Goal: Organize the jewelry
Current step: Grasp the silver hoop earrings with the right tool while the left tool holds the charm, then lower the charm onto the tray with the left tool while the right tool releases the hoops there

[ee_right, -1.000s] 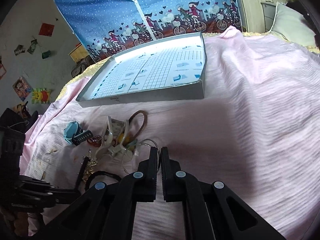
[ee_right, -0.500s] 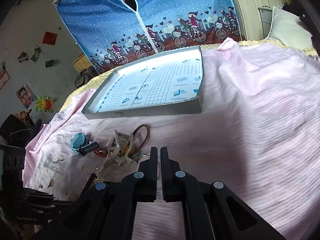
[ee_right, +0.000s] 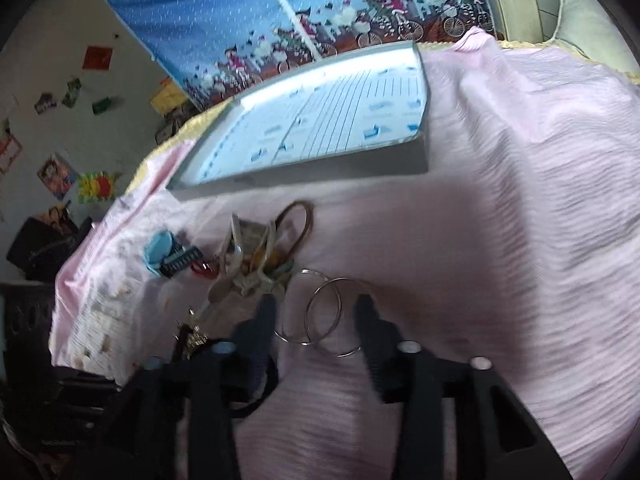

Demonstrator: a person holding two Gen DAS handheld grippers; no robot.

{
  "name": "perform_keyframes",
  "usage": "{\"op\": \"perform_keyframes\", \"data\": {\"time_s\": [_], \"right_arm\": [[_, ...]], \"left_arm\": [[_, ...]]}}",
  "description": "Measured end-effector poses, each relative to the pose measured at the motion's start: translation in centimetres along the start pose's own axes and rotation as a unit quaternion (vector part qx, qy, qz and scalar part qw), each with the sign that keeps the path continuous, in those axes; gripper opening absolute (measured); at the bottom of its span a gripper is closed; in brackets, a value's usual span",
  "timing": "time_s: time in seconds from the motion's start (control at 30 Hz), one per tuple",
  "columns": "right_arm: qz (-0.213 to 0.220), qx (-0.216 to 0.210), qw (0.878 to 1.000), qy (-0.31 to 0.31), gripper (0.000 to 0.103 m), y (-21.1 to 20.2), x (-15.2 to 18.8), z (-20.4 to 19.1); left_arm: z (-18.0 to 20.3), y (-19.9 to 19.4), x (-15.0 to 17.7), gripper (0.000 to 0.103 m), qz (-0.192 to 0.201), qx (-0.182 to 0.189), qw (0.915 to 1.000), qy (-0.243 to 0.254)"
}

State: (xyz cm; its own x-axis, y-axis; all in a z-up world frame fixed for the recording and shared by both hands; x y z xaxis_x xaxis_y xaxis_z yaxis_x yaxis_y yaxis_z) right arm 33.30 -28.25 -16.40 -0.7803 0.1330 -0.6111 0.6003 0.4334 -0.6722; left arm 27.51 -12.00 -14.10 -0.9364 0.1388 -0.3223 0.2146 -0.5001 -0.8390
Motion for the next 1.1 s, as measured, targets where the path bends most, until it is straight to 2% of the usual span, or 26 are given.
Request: {"op": "perform_keyframes", "data": {"time_s": [0.17, 0.33, 0.4, 0.47, 0.6, 0.8, 1.0, 1.1], "right_arm": [[-0.013, 0.016, 1.0, -0.015, 0.049, 1.2, 0.6, 0.2], [-0.015, 0.037, 0.998, -0.054, 0.05, 2.6, 0.3, -0.1], [-0.018, 0.053, 0.996, -0.07, 0.041, 2.8, 0.5, -0.3], [-0.018, 0.059, 0.995, -0.083, 0.041, 2.6, 0.6, -0.5], [-0.011, 0.05, 0.996, -0.072, 0.04, 2.1, 0.4, -0.4], [0.01, 0.037, 0.998, -0.059, 0.04, 0.7, -0.3, -0.7], [0.039, 0.027, 0.997, -0.058, 0.04, -0.5, -1.3, -1.2], [0.051, 0.018, 0.997, -0.057, 0.04, -0.9, -1.7, -1.5]], "left_arm": [[-0.1, 0.8, -0.2, 0.003, -0.006, 0.0, 0.9999, 0.008], [-0.4, 1.2, -0.5, 0.003, -0.006, 0.016, 0.9999, -0.001], [-0.5, 1.1, -0.3, 0.003, 0.0, 0.018, 0.9998, 0.002], [-0.6, 0.7, -0.2, 0.003, 0.008, 0.019, 0.9998, 0.0], [-0.4, -0.2, -0.2, 0.003, 0.026, 0.021, 0.9994, -0.011], [0.3, -1.9, -0.5, 0.003, 0.052, 0.024, 0.9983, 0.005], [0.1, -3.5, -1.4, 0.003, 0.081, 0.035, 0.9959, -0.021], [0.6, -4.4, -2.0, 0.003, 0.101, 0.055, 0.9929, -0.031]]}}
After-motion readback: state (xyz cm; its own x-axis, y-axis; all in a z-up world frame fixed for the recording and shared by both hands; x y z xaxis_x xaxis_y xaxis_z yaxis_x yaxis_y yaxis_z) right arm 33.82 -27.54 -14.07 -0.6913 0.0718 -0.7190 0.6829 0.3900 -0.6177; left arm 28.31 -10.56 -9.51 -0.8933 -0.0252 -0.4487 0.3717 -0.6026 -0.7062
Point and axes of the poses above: each gripper's, at about its wrist camera, not at the fingertips, and y roughly the way its jaws point, z to its right, x to its underside, the point moved 5 cm from there along y, roughly the way its jaws point, and after that the axes turned 6 degrees about z, right-handed, at the moved point
